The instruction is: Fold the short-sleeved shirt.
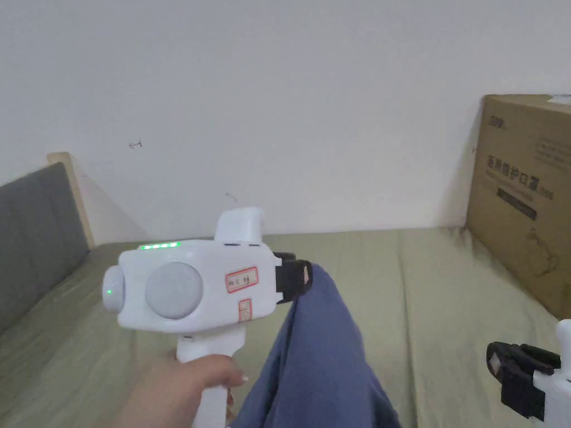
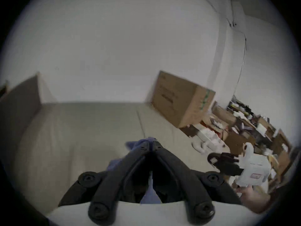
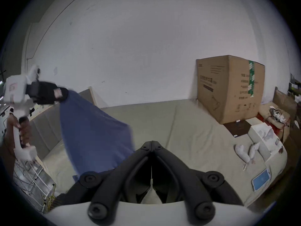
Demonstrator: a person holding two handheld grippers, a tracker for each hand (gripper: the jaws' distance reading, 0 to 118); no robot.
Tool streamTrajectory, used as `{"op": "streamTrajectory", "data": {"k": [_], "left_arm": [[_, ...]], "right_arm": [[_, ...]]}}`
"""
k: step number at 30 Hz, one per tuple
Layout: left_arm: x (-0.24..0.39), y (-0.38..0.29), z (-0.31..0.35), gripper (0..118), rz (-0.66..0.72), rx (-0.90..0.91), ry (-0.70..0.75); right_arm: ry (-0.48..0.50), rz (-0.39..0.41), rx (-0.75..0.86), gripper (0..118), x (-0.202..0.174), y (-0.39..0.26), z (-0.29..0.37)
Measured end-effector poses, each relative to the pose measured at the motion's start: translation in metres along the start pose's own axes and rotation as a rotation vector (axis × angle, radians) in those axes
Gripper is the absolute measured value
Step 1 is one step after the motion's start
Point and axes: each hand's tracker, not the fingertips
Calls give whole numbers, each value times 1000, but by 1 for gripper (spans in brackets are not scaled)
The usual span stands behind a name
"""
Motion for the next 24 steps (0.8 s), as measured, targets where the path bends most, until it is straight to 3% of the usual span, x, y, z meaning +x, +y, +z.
{"op": "streamTrajectory", "data": {"k": [5, 9, 10, 11, 12, 13, 14, 19, 22, 24], "left_arm": [[-15, -66, -104, 1, 168, -355, -27], [-32, -113, -140, 2, 315, -500, -32], [-35, -121, -141, 14, 331, -494, -19], [-37, -125, -141, 34, 322, -482, 5], [-40, -127, -140, 66, 316, -481, 13], [-43, -129, -138, 106, 317, -482, 18], [-46, -130, -129, 118, 331, -474, 7], [-72, -116, -68, 117, 424, -297, 0], [-77, -115, -11, 116, 296, -81, 138], [-77, -121, 26, 99, 174, 44, 246]], "right_arm": [[-40, -56, -43, 0, 22, -15, -5], [-49, -63, -75, 0, 25, -26, -12], [-49, -64, -85, 0, 26, -29, -14], [-47, -63, -92, 0, 25, -31, -16], [-45, -62, -97, 0, 25, -32, -16], [-44, -59, -101, 0, 24, -33, -17], [-42, -55, -105, 0, 23, -33, -18], [-33, -46, -89, 0, 18, -30, -16], [-28, -34, -45, 0, 12, -31, -12], [-31, -21, -28, 0, 9, -32, -11]]}}
